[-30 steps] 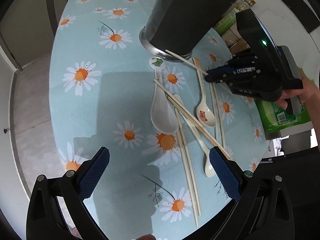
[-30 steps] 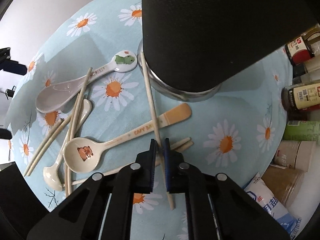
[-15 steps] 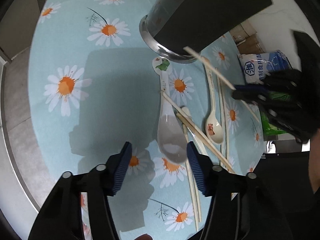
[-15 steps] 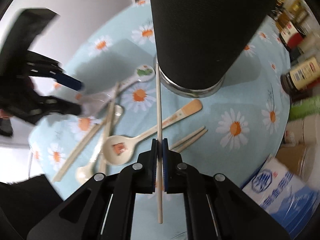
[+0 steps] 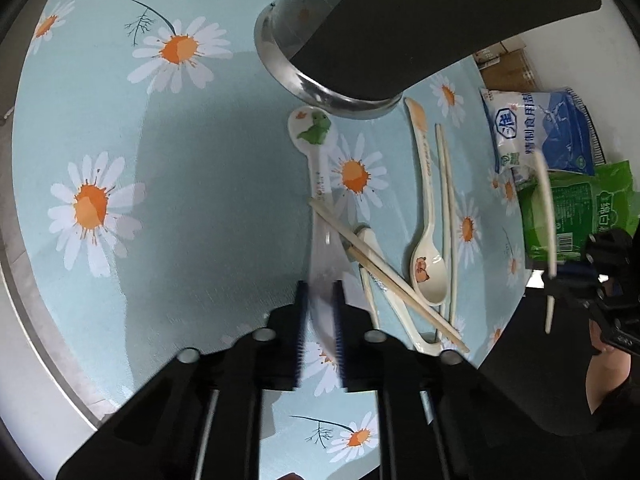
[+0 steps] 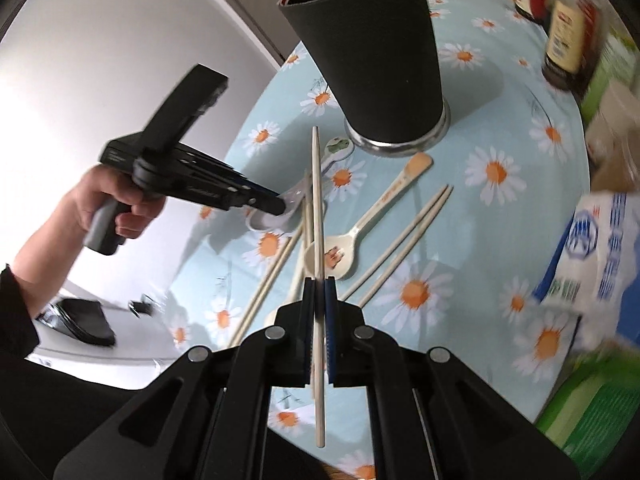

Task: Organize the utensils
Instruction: 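Grasp a wooden chopstick with the right tool while the left tool grasps the green-printed white spoon, then lift both held utensils into the black holder and open both tools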

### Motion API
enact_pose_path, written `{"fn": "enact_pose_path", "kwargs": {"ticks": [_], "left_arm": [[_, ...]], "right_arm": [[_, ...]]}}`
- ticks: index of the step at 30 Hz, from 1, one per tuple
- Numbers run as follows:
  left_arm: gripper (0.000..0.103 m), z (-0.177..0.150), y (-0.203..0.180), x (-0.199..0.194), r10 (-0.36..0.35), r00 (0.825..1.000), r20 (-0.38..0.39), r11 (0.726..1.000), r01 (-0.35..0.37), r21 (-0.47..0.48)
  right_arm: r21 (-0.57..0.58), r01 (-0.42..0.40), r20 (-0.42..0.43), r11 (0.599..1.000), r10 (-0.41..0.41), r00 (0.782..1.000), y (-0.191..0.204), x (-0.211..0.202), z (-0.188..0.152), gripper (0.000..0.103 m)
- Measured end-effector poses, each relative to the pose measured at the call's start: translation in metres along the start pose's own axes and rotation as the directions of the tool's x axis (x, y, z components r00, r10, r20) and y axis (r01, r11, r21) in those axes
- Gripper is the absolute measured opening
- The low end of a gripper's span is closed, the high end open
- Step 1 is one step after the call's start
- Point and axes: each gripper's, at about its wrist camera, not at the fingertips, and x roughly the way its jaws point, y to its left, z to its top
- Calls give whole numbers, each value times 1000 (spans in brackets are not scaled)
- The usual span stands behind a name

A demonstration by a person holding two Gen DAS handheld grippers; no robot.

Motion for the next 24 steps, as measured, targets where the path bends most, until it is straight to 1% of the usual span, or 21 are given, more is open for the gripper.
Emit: {"fn": "enact_pose_path", "kwargs": {"ticks": [3, 7, 11, 15, 18, 21, 23, 24], "left_arm": [[3, -1, -4, -1, 15, 1000, 6, 1000, -15, 1], [3, -9, -2, -11, 31, 999, 35, 1000, -31, -1], [2, -20, 1, -19, 45, 996, 83, 999, -43, -27], [2, -34, 5, -25, 66, 989, 134, 995, -55, -85], [2, -47, 14, -33, 90, 979, 184, 989, -67, -129], [2, -60, 18, -39, 99, 968, 231, 982, -59, -178], [2, -69, 19, -43, 104, 959, 265, 978, -51, -201], [2, -73, 17, -46, 105, 951, 292, 975, -42, -216]], "right_arm": [[19, -16, 11, 1000, 16, 1000, -3, -9, -7, 6], [50, -49, 29, 998, 47, 998, -4, -12, -15, 6], [69, -80, 33, 994, 78, 996, -6, -1, -18, 6], [76, -113, 30, 991, 111, 993, -5, 9, -19, 6], [76, -139, 35, 987, 137, 990, -5, 16, -18, 6], [81, -161, 46, 984, 157, 986, -4, 21, -16, 6], [83, -167, 55, 983, 163, 985, -4, 24, -15, 6], [84, -176, 64, 981, 171, 983, -3, 25, -14, 6]]}}
